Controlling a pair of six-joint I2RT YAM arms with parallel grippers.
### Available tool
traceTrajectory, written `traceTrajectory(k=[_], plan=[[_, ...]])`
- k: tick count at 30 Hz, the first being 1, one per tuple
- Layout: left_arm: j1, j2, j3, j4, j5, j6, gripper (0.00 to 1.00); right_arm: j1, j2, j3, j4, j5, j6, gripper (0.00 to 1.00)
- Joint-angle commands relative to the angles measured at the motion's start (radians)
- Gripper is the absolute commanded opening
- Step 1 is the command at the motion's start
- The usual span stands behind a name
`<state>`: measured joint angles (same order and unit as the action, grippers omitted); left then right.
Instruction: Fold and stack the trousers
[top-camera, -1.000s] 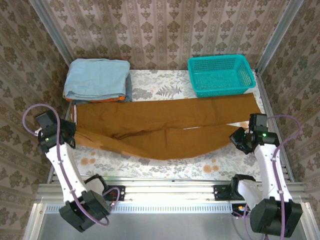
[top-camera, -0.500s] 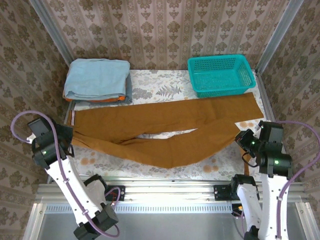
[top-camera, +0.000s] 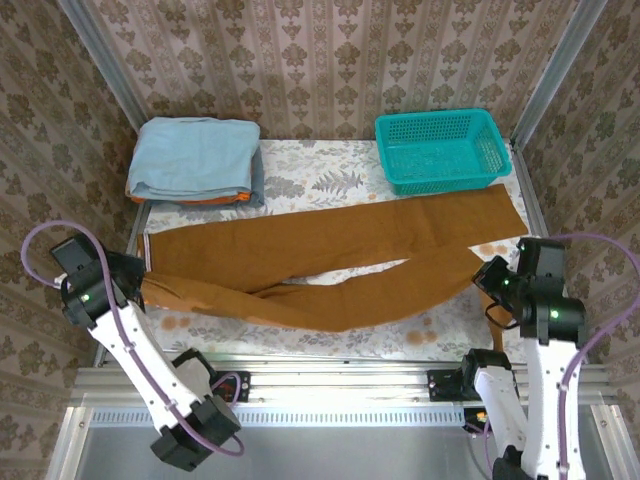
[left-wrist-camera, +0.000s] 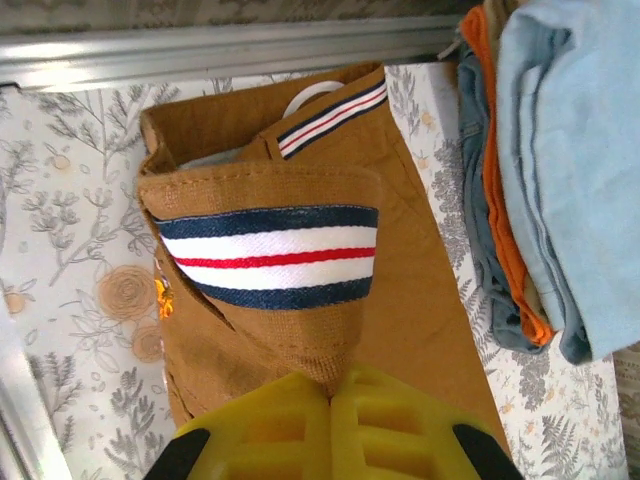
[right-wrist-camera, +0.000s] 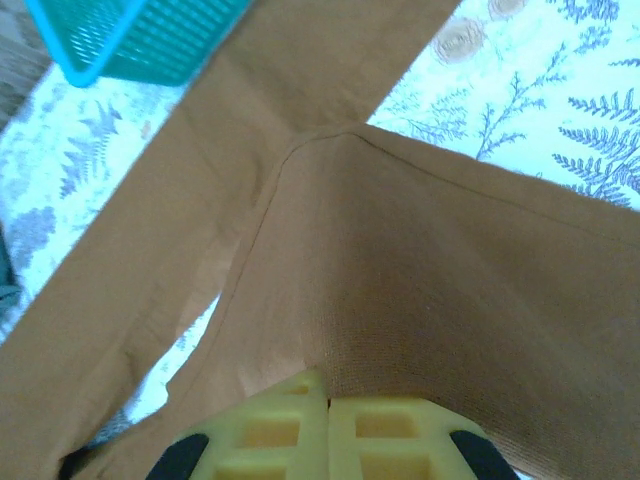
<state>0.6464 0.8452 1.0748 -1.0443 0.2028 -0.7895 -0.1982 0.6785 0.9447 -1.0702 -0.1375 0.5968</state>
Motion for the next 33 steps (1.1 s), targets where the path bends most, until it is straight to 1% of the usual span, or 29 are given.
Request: traceTrajectory(k=[1, 5, 8, 11, 13, 15, 18, 21, 24, 26, 28, 29, 30, 32, 33], plan=[[0.027, 0.071, -0.008, 0.175, 0.073, -0.005, 0.00, 0.001, 0.112, -0.015, 0.119, 0.046, -0.036, 0.00], [0.012, 0.222, 0.032, 0.283, 0.067, -0.023, 0.00, 0.001, 0.332, 0.030, 0.210, 0.052, -0.072, 0.00], [-0.045, 0.350, 0.090, 0.322, 0.007, -0.015, 0.00, 0.006, 0.522, 0.094, 0.268, 0.037, -0.094, 0.00], [-0.098, 0.466, 0.161, 0.352, -0.043, -0.013, 0.00, 0.013, 0.721, 0.195, 0.306, 0.032, -0.116, 0.00], [-0.117, 0.532, 0.213, 0.358, -0.068, -0.013, 0.00, 0.028, 0.853, 0.297, 0.306, 0.032, -0.131, 0.00], [-0.132, 0.600, 0.268, 0.361, -0.091, -0.010, 0.00, 0.051, 0.984, 0.439, 0.259, 0.043, -0.155, 0.00], [-0.149, 0.680, 0.343, 0.354, -0.110, 0.007, 0.00, 0.091, 1.143, 0.619, 0.204, 0.083, -0.190, 0.00], [-0.168, 0.761, 0.397, 0.349, -0.129, 0.025, 0.00, 0.104, 1.293, 0.774, 0.149, 0.082, -0.206, 0.00], [-0.179, 0.826, 0.416, 0.349, -0.153, 0.032, 0.00, 0.117, 1.392, 0.887, 0.117, 0.101, -0.222, 0.00], [-0.180, 0.854, 0.411, 0.370, -0.164, 0.037, 0.00, 0.119, 1.437, 0.944, 0.114, 0.081, -0.221, 0.00], [-0.184, 0.892, 0.422, 0.381, -0.158, 0.043, 0.00, 0.127, 1.482, 1.006, 0.088, 0.094, -0.221, 0.01], [-0.185, 0.913, 0.431, 0.384, -0.153, 0.044, 0.00, 0.130, 1.499, 1.028, 0.085, 0.096, -0.223, 0.03], [-0.190, 0.934, 0.443, 0.387, -0.151, 0.049, 0.00, 0.133, 1.521, 1.049, 0.079, 0.095, -0.221, 0.10], [-0.203, 0.968, 0.471, 0.389, -0.156, 0.068, 0.03, 0.139, 1.541, 1.077, 0.075, 0.082, -0.234, 0.16], [-0.208, 0.986, 0.488, 0.382, -0.155, 0.079, 0.04, 0.143, 1.541, 1.082, 0.075, 0.077, -0.232, 0.21]])
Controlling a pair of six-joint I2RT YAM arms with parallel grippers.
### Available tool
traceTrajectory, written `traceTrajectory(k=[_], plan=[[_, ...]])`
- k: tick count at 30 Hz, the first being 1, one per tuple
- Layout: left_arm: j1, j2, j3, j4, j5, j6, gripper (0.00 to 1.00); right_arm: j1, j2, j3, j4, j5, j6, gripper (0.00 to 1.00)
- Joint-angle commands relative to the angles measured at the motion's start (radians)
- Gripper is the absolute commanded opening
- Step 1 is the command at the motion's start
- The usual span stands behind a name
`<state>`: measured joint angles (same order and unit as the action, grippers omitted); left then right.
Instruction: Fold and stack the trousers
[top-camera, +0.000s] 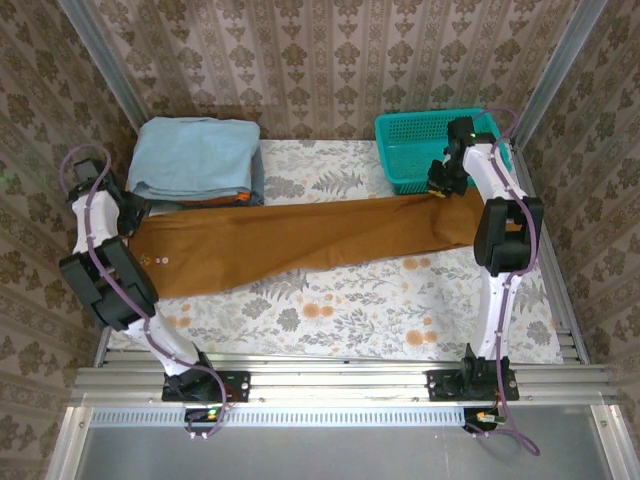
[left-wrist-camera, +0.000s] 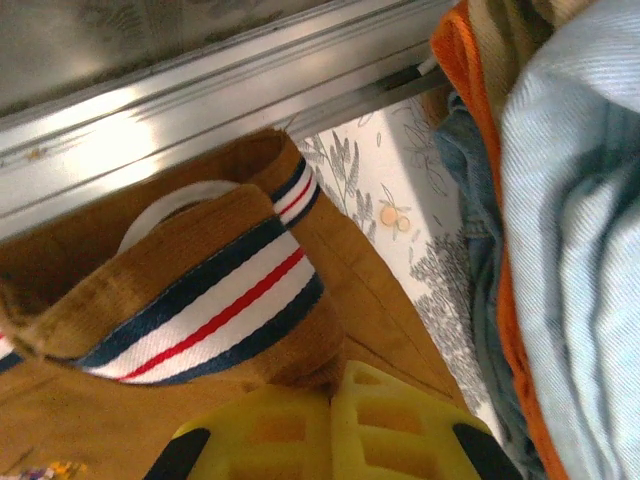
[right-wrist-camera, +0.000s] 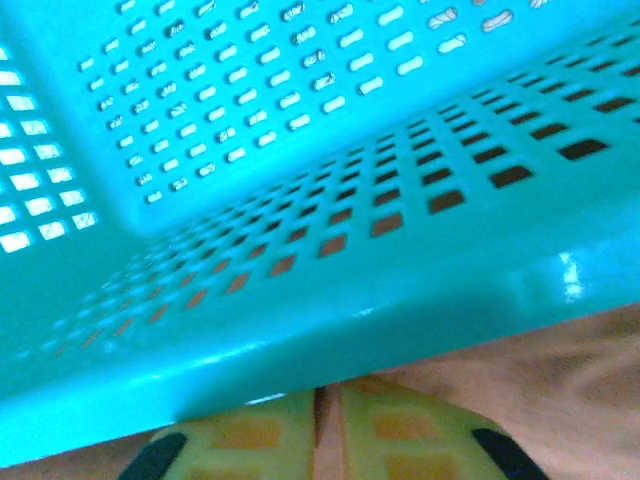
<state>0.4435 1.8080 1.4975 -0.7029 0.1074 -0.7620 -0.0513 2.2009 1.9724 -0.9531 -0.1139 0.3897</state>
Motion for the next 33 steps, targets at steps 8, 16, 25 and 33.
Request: traceTrajectory(k=[8, 16, 25, 33], plan=[[-0.012, 0.046, 0.145, 0.033, 0.065, 0.100, 0.62, 0.011, -0.153, -0.078, 0.017, 0.022, 0.009, 0.44], [-0.106, -0.292, -0.163, 0.092, 0.139, 0.110, 0.80, 0.041, -0.522, -0.608, 0.263, -0.101, 0.146, 0.53], [-0.369, -0.718, -0.617, 0.004, 0.021, 0.135, 0.89, 0.080, -0.701, -1.010, 0.534, -0.228, 0.393, 0.63], [-0.436, -0.862, -0.880, 0.076, 0.053, 0.024, 0.76, 0.193, -0.622, -1.108, 0.754, -0.153, 0.614, 0.58]])
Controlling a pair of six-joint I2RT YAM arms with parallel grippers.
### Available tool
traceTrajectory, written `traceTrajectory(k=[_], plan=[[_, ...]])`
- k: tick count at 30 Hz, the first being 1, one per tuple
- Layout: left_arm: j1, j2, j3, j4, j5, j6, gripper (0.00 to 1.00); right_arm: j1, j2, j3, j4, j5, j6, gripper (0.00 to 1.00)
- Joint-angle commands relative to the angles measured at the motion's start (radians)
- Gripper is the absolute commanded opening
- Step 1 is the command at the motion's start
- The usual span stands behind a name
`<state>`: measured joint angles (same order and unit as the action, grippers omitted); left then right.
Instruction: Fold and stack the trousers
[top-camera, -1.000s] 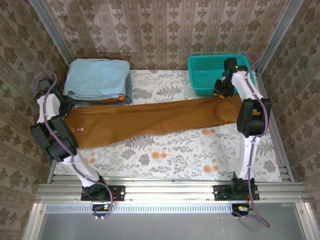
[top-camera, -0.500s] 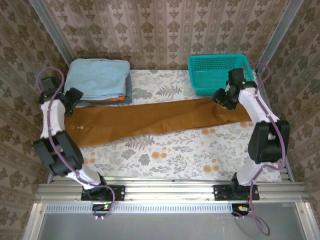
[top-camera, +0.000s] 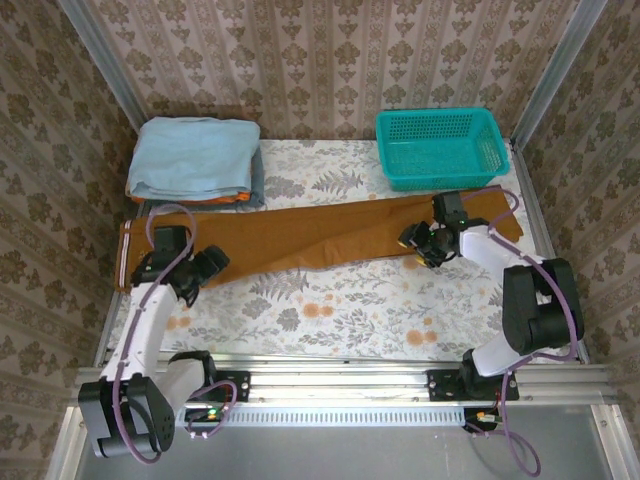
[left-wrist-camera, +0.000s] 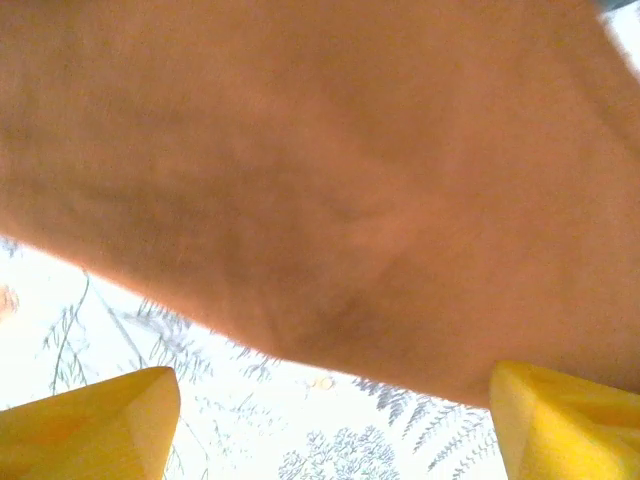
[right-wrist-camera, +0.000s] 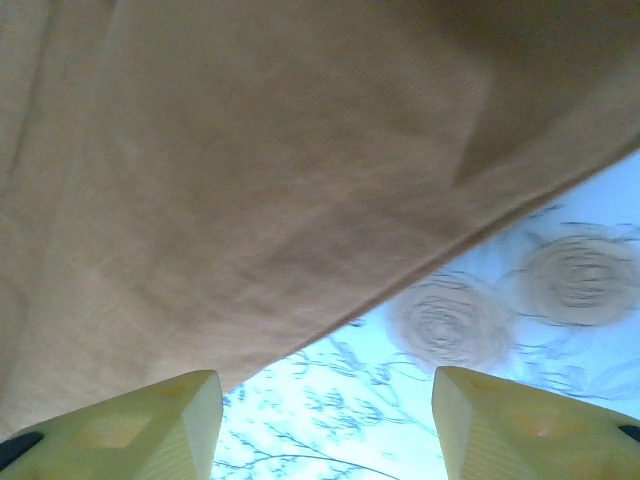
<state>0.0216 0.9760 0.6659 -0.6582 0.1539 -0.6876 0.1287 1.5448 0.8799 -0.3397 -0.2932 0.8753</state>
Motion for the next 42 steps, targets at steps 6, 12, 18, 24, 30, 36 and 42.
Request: traceTrajectory(k=[6, 12, 18, 24, 30, 36, 42], plan=[[-0.037, -0.016, -0.162, 0.169, -0.028, -0.108, 0.71, 0.067, 0.111, 0.028, 0.157, 0.062, 0.201, 0.58], [-0.026, 0.157, -0.199, 0.349, -0.050, -0.103, 0.68, 0.077, 0.168, 0.087, 0.107, 0.088, 0.210, 0.56], [0.001, 0.267, -0.143, 0.399, -0.064, -0.043, 0.42, 0.080, 0.202, 0.149, 0.051, 0.138, 0.156, 0.33], [0.040, 0.238, -0.051, 0.319, -0.041, 0.033, 0.00, 0.072, 0.173, 0.201, -0.002, 0.160, 0.090, 0.00], [0.046, 0.172, 0.041, 0.214, -0.048, 0.068, 0.00, 0.061, 0.153, 0.256, -0.054, 0.155, 0.042, 0.00], [0.075, 0.214, 0.101, 0.224, -0.042, 0.055, 0.00, 0.033, 0.172, 0.299, -0.081, 0.134, 0.005, 0.00], [0.052, 0.259, 0.134, 0.208, -0.006, 0.026, 0.00, 0.030, 0.230, 0.295, -0.095, 0.082, -0.012, 0.17]])
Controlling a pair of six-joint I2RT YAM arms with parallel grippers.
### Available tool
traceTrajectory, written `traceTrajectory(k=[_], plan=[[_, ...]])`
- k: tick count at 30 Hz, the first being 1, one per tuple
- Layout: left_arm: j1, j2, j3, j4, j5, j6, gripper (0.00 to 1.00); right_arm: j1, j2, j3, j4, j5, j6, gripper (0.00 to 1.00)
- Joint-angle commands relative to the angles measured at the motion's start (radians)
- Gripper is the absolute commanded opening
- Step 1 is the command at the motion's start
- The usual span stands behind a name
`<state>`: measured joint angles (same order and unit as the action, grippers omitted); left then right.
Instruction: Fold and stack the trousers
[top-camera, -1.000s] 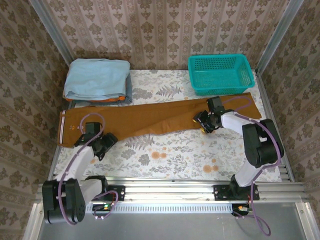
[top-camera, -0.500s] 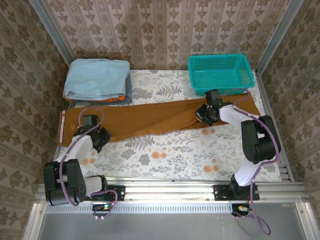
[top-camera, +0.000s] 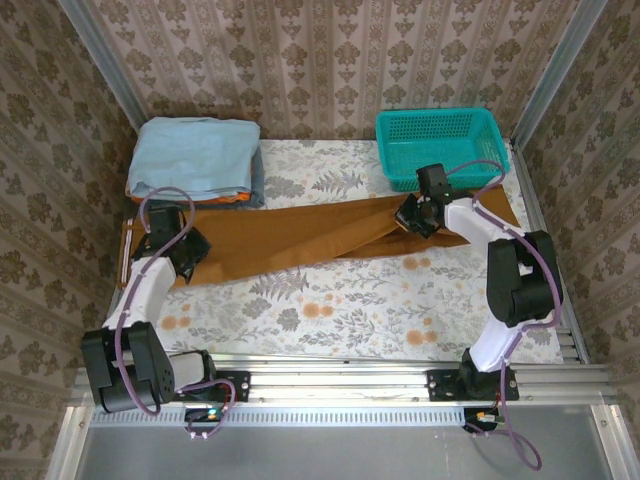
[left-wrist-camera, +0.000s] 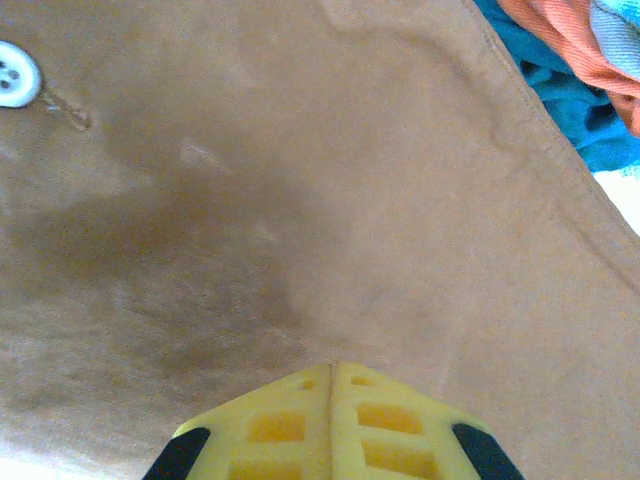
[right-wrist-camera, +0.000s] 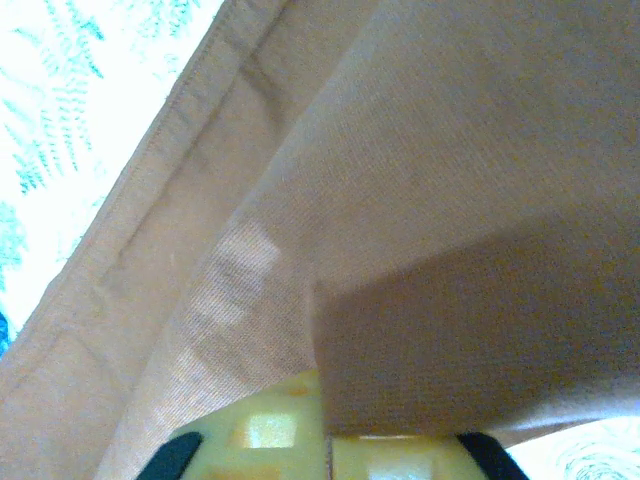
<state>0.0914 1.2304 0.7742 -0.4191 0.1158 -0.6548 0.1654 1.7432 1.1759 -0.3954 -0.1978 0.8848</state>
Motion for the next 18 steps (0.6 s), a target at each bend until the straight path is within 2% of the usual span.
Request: traceTrajectory(k=[1, 2, 5, 9, 11, 16, 18], plan=[[-0.038, -0.006, 0.019, -0.050, 0.016, -0.010, 0.07, -0.006, 0.027, -0.017, -0.030, -0.021, -0.019, 0.23], [-0.057, -0.029, 0.000, -0.074, 0.000, -0.019, 0.24, -0.006, 0.017, -0.033, -0.026, -0.031, -0.018, 0.31], [-0.083, -0.124, -0.092, -0.110, -0.008, -0.054, 0.72, -0.004, -0.014, -0.060, -0.030, -0.059, -0.025, 0.36], [-0.097, -0.250, -0.223, -0.130, 0.005, -0.109, 0.82, 0.038, -0.099, -0.111, -0.036, -0.065, -0.019, 0.39], [-0.097, -0.280, -0.257, -0.133, 0.001, -0.130, 0.82, 0.069, -0.145, -0.145, -0.033, -0.061, -0.007, 0.38], [-0.101, -0.238, -0.287, -0.052, 0.017, -0.170, 0.77, 0.169, -0.226, -0.233, -0.014, -0.012, 0.034, 0.36], [-0.102, -0.205, -0.302, 0.017, 0.028, -0.202, 0.71, 0.196, -0.230, -0.269, 0.019, -0.002, 0.069, 0.34]])
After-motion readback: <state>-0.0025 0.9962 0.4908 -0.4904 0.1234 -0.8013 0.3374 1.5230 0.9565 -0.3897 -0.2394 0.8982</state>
